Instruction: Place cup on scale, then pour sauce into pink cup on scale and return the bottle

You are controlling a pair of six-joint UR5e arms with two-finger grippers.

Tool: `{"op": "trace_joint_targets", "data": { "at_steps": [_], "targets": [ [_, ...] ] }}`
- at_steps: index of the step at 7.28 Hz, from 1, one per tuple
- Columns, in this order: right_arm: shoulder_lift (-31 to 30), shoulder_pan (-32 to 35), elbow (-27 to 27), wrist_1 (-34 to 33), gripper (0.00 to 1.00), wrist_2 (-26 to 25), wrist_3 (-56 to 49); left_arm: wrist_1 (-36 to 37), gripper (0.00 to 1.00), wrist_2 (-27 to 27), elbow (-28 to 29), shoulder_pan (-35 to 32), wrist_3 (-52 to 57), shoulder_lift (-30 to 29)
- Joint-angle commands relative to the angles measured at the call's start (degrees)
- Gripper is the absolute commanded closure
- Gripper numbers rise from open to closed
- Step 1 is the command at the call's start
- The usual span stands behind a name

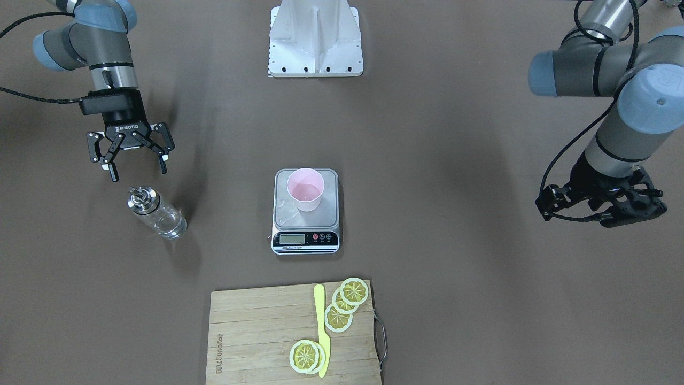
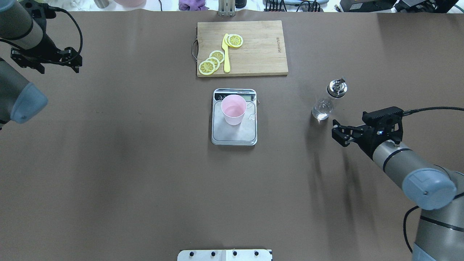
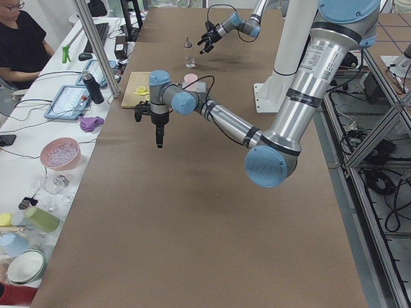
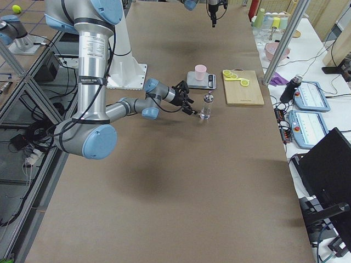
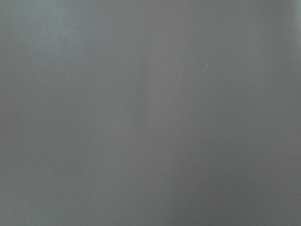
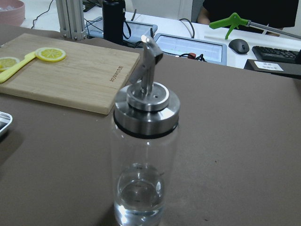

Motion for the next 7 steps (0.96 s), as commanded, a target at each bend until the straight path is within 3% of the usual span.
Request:
{"op": "trace_joint_targets", "data": {
  "at_steps": [1,2,3,4,5,7],
  "targets": [
    [-7.58,3.81,14.43,-7.35,0.00,12.39,-0.31,-0.07,0.02,0.00,-0.08,-0.80,0.21,0.09],
    [-5.69,10.72,18.51,-14.90,0.00,24.73,-0.84,-0.16,0.02,-0.09,-0.08,-1.16,0.29,0.26],
    [-1.67,22.80,17.94,-19.94,0.00,43.22,-6.32,-0.25,0.01,-0.61,0.01,-3.68,0.73,0.44],
    [1.94,35.02,13.93,-24.95,0.00,60.72,-16.30,-0.07,0.02,-0.96,0.27,-6.58,8.48,0.87],
    [3.28,41.58,9.19,-27.17,0.00,69.07,-22.75,-0.24,0.02,-1.14,0.71,-9.39,16.65,3.75],
    [3.21,49.00,-3.36,-29.73,0.00,72.67,-39.68,-0.07,0.02,-2.19,3.34,-18.16,29.67,6.75]
  ]
}}
